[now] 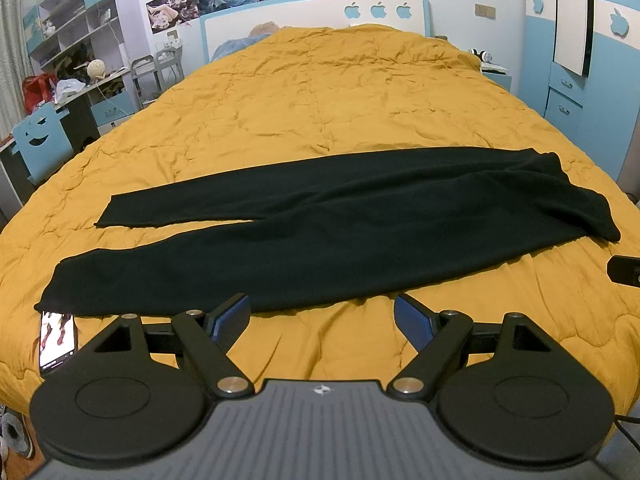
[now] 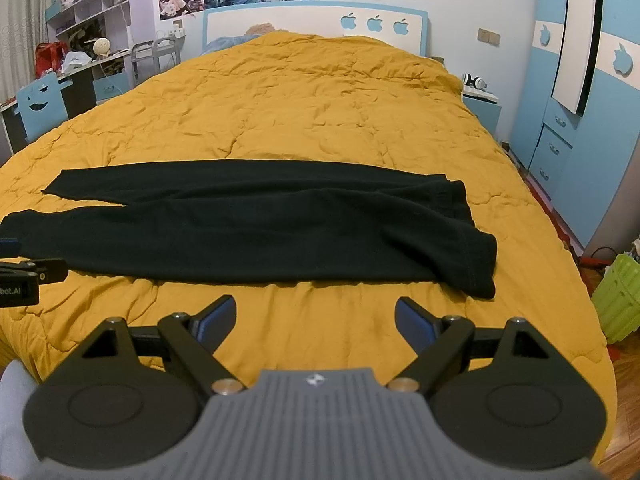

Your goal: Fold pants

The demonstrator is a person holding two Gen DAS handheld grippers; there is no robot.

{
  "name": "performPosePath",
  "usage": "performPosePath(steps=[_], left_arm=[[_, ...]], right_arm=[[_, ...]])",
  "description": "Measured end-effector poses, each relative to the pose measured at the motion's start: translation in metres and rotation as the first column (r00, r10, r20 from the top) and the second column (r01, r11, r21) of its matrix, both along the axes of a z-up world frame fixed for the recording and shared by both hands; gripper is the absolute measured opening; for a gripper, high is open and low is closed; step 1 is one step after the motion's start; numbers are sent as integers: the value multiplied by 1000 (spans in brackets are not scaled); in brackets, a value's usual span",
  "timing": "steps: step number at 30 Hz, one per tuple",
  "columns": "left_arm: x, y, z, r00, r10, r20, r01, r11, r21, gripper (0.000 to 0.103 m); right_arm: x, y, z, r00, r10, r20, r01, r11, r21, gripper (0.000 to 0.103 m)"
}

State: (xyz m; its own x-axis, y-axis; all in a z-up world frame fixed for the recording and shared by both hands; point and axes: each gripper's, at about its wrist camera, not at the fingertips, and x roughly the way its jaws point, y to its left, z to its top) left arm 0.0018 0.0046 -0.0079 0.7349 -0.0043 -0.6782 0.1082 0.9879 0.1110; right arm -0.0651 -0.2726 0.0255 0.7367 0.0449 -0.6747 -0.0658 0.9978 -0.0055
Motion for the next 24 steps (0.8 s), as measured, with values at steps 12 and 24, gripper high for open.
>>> performPosePath(steps=[12,24], left_arm=[[0,0,1,1000,-1,-2,1,1000,1,95],[0,-1,1,1000,0,-4,0,1000,3,95]], right_arm=[[0,1,-1,1000,2,-3,-2,1000,-1,83],[0,1,-1,1000,4,-5,-4,1000,1,83]])
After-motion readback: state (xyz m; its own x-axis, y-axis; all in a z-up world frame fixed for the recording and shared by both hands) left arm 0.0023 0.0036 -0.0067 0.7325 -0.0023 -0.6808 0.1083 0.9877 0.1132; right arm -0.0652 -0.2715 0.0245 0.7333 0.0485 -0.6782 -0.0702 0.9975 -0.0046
